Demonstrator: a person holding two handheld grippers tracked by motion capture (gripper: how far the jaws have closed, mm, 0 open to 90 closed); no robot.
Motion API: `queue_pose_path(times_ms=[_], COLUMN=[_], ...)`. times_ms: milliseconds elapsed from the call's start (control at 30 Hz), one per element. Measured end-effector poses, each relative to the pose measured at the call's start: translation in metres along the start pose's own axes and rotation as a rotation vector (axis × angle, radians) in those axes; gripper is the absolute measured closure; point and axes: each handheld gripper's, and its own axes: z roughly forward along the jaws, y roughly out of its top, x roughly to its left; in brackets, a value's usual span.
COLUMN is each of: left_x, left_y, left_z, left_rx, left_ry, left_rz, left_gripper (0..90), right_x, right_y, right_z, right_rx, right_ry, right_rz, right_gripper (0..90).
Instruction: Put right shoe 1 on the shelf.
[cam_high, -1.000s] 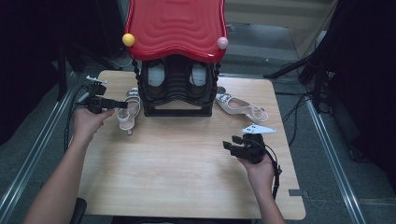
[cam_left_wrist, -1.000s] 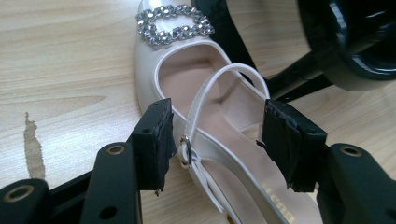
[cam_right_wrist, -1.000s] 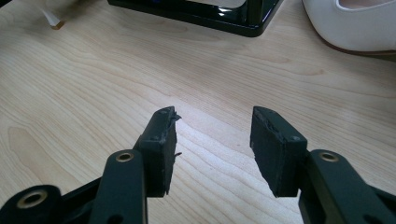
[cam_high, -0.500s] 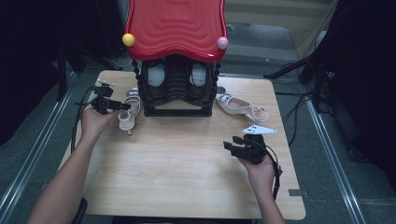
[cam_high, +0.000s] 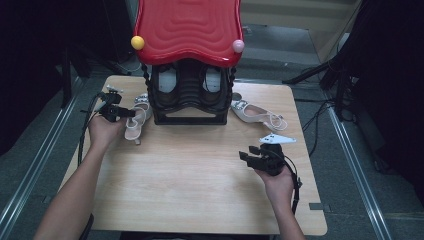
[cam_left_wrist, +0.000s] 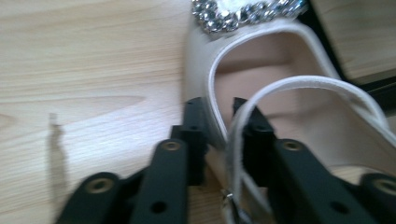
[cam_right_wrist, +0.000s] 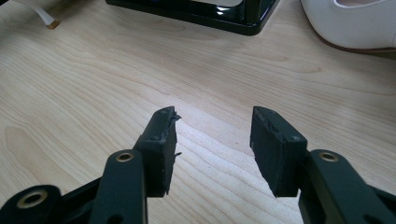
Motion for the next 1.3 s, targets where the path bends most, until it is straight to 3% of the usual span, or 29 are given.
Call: queue_pose_path(times_ms=[67, 267, 367, 533, 733, 967, 1067, 1300], left_x=[-0.001, 0.004, 0.006, 0.011, 0.01, 0.012, 0.014, 0.013], left_y=[0.0, 0.002, 0.002, 0.004, 0.016, 0.029, 0.034, 0.052], left_z=[0.0, -0.001, -0.004, -0.015, -0.033, -0.054, -0.065, -0.093], left_rx=[-0.005, 0.01, 0.013, -0.024, -0.032, -0.036, -0.041, -0.044], left_ry=[0.029, -0.037, -0.038, -0.072, -0.062, -0.062, -0.079, -0.063], left_rz=[0.024, -0.042, -0.053, -0.1, -0.086, -0.094, -0.119, -0.121], left_gripper=[85.7, 86.4, 86.4, 86.5, 86.4, 86.3, 86.3, 86.3], right_x=[0.0, 0.0, 0.0, -0.001, 0.0, 0.002, 0.003, 0.005], right_y=[0.0, 0.0, 0.001, 0.001, 0.004, 0.008, 0.011, 0.016], right_z=[0.0, 0.0, 0.0, 0.0, 0.003, 0.007, 0.009, 0.015], right_rx=[0.0, -0.005, -0.006, -0.009, -0.009, -0.012, -0.01, -0.009], right_ry=[-0.001, 0.003, 0.005, 0.008, 0.014, 0.028, 0.037, 0.056], right_rz=[0.001, 0.002, 0.004, 0.004, -0.002, -0.009, -0.015, -0.024], right_gripper=[51.6, 51.7, 51.6, 51.7, 51.7, 51.7, 51.7, 51.7])
